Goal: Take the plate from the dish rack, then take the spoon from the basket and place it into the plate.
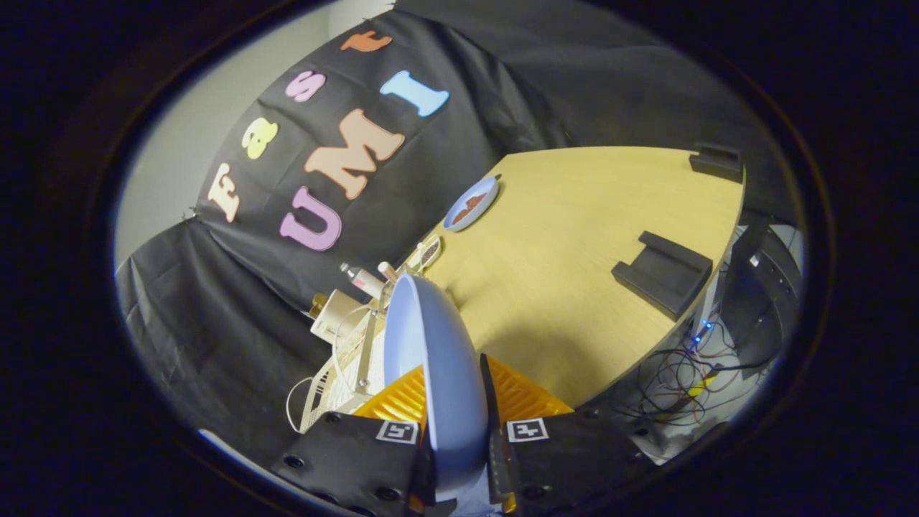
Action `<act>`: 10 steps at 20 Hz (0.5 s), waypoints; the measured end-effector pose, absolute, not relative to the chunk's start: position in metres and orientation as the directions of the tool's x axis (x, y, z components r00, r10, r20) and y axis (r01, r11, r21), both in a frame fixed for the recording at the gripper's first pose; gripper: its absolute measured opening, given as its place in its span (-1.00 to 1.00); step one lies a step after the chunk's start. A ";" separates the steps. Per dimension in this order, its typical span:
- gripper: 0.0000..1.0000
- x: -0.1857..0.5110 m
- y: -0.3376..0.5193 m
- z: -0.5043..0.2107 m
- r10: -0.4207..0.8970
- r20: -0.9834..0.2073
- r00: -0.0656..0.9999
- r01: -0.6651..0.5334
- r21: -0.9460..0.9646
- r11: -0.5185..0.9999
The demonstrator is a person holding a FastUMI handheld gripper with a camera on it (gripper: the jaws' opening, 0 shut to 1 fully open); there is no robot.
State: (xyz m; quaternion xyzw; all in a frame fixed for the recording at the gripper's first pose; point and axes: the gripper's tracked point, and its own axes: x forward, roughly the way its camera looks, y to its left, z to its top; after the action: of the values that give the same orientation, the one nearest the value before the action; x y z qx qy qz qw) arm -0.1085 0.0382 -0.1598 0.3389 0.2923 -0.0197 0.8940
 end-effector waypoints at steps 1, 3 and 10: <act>-0.39 -0.105 0.039 -0.167 0.166 -0.541 0.824 0.243 0.603 0.760; -0.39 -0.098 0.036 -0.181 0.154 -0.558 0.815 0.269 0.601 0.753; -0.39 -0.077 0.041 -0.206 0.153 -0.578 0.802 0.295 0.605 0.739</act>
State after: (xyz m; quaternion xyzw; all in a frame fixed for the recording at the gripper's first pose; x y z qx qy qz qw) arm -0.0766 0.0406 -0.2058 0.3587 0.3122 -0.0402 0.8788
